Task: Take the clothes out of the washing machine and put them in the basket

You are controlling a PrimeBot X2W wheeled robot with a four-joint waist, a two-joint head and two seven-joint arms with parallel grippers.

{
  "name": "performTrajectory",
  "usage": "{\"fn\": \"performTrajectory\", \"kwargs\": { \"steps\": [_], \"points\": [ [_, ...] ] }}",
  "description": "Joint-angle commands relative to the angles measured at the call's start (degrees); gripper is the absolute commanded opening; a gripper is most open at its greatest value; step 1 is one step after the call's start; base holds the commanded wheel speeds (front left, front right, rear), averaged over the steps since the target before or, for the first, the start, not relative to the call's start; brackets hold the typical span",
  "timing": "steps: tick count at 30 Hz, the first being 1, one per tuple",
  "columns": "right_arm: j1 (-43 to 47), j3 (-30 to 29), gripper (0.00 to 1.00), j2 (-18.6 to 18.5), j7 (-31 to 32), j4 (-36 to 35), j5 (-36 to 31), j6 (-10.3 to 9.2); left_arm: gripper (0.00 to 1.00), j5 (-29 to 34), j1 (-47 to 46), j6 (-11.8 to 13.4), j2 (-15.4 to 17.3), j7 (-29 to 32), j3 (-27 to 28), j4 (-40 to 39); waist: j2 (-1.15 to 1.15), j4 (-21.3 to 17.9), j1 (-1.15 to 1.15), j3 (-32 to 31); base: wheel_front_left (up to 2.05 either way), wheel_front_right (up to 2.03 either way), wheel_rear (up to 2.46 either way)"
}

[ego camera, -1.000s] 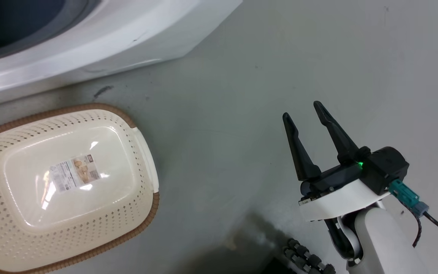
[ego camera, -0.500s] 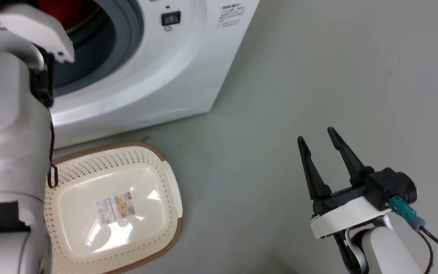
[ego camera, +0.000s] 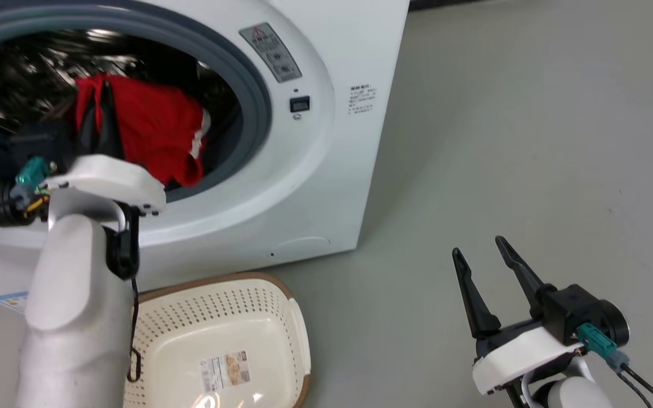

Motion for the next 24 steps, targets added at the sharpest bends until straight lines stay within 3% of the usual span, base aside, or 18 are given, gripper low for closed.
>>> {"fn": "performTrajectory", "kwargs": {
  "steps": [1,11,19,24],
  "points": [
    [0.67,-0.14,1.00,0.01,0.19,-0.32,-0.14,-0.04,0.00,-0.20,1.42,-0.16,-0.46,-0.23,0.19,-1.04,0.00,1.76,0.02,-2.89,0.00,0.00,0.00],
    [5.11,-1.73,1.00,0.02,2.64,-2.76,-0.66,-0.03,0.00,2.02,13.45,-0.77,-4.46,-0.20,-0.20,-17.79,0.00,5.07,0.02,-8.39,0.00,0.00,0.00],
    [7.01,-1.55,1.00,0.02,4.03,-4.46,-0.97,-0.04,0.00,2.41,24.50,0.74,-6.72,-0.19,-2.00,-31.86,0.00,6.21,0.02,-9.95,0.00,0.00,0.00],
    [7.56,-2.14,1.00,0.01,4.57,-5.41,-1.12,-0.04,0.00,-1.18,32.84,2.52,-7.70,0.00,-3.76,-35.25,0.00,7.15,0.02,-9.02,0.00,0.00,0.00]
  ]
}}
